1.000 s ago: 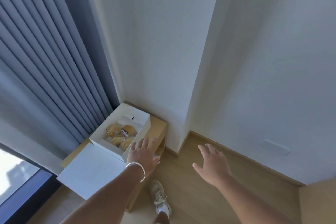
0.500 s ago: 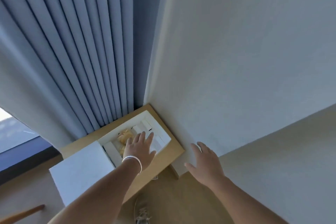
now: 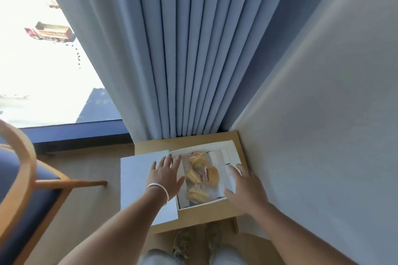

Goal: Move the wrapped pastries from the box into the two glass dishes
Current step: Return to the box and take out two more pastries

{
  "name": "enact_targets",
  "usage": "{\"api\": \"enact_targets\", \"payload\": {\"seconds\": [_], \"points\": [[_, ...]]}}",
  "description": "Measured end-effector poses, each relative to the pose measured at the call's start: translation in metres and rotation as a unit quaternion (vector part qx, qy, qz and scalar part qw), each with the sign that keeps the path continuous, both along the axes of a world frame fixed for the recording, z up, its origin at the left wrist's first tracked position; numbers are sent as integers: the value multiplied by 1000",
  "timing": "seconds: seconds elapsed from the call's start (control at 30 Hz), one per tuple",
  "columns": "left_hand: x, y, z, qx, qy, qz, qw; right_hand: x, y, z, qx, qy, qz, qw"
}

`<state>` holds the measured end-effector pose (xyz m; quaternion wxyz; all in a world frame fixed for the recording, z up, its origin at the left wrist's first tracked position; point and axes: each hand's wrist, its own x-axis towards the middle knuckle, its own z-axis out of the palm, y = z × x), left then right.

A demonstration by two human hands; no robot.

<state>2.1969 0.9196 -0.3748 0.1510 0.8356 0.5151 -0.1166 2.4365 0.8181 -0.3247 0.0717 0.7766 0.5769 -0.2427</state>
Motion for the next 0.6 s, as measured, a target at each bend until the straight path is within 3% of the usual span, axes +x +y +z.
{"api": "enact_targets", "payload": {"seconds": [0.27,0.6], "points": [[-9,-22,0,-42,42,100,993,10,48,-24,-24,31,124,991],[53,-39,-44,-179,-6,100,979,36,72,-80,-66,27,192,979]]}}
